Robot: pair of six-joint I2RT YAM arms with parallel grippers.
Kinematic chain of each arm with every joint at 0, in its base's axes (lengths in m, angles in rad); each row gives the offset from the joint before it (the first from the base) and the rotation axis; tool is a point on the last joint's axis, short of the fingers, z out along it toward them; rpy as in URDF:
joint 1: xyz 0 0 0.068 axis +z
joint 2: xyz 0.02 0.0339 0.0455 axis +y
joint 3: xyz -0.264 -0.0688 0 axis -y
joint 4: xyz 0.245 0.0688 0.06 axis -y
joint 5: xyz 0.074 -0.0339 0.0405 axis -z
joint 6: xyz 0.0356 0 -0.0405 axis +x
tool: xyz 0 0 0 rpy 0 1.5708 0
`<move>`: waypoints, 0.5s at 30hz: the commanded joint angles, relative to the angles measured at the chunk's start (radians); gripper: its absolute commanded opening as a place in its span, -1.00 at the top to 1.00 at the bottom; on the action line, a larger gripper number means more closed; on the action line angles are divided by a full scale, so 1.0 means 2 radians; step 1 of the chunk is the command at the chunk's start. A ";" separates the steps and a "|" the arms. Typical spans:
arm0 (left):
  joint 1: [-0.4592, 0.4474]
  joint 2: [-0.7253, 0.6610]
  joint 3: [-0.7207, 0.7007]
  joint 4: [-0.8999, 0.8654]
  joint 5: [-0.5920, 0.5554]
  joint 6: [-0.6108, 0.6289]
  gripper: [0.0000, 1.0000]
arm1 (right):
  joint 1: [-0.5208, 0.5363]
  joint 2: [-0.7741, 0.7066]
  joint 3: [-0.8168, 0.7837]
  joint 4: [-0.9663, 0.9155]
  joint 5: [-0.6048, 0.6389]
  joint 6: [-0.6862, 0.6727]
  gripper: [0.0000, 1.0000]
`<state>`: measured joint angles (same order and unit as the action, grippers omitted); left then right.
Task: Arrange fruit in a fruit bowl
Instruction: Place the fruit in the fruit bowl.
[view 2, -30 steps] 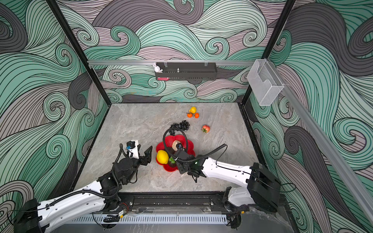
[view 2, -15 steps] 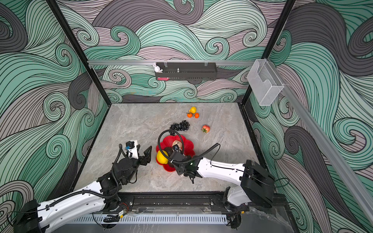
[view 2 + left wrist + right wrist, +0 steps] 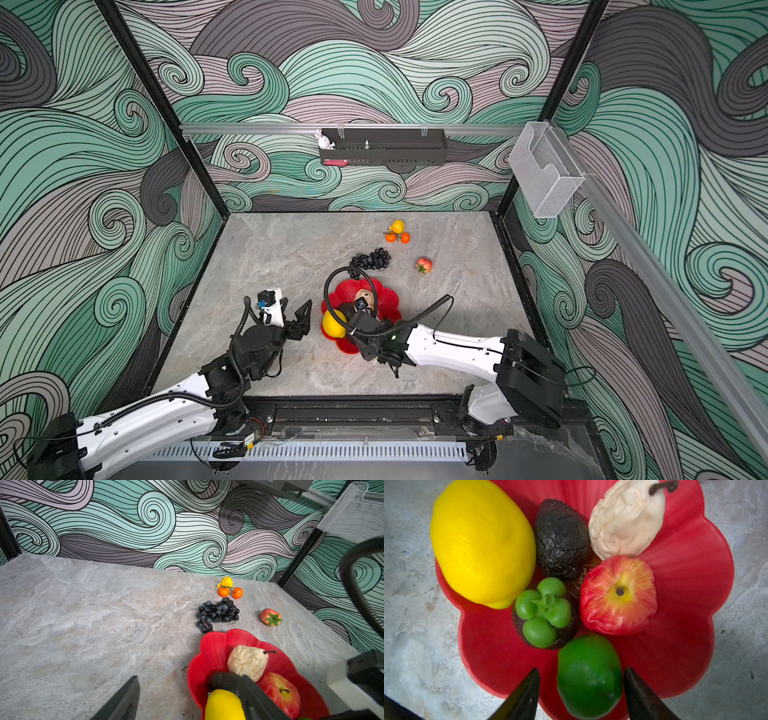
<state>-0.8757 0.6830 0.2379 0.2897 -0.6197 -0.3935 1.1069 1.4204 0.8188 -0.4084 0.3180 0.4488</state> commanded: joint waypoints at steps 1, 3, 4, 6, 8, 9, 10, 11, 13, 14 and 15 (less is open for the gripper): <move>0.004 -0.004 -0.002 -0.003 0.000 -0.008 -0.54 | 0.003 -0.007 0.015 -0.014 0.013 0.003 -0.37; 0.005 -0.005 -0.002 -0.003 0.000 -0.007 -0.54 | 0.003 -0.010 0.016 -0.017 0.017 0.003 -0.42; 0.004 -0.005 -0.002 -0.003 0.000 -0.007 -0.54 | 0.003 -0.011 0.016 -0.017 0.019 0.003 -0.43; 0.005 -0.005 -0.002 -0.003 0.001 -0.008 -0.54 | 0.002 -0.012 0.017 -0.019 0.019 0.003 -0.45; 0.005 -0.005 -0.002 -0.003 0.001 -0.008 -0.54 | 0.002 -0.012 0.016 -0.020 0.019 0.003 -0.46; 0.005 -0.005 -0.002 -0.003 0.002 -0.008 -0.54 | 0.002 -0.011 0.016 -0.019 0.020 0.002 -0.47; 0.005 -0.005 -0.002 -0.003 0.002 -0.008 -0.54 | 0.002 -0.009 0.016 -0.019 0.020 0.002 -0.46; 0.005 -0.005 -0.002 -0.003 0.002 -0.008 -0.54 | 0.002 -0.008 0.017 -0.020 0.021 0.002 -0.46; 0.005 -0.006 -0.002 -0.003 0.002 -0.009 -0.54 | 0.001 -0.006 0.017 -0.020 0.021 0.003 -0.47; 0.006 -0.006 -0.002 -0.004 0.002 -0.009 -0.54 | 0.001 -0.007 0.017 -0.021 0.022 0.003 -0.47; 0.006 -0.006 -0.002 -0.004 0.001 -0.009 -0.54 | 0.001 -0.008 0.017 -0.021 0.023 0.004 -0.47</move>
<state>-0.8715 0.6830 0.2314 0.2886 -0.6174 -0.3950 1.1069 1.4158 0.8265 -0.4309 0.3378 0.4488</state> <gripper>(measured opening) 0.770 0.736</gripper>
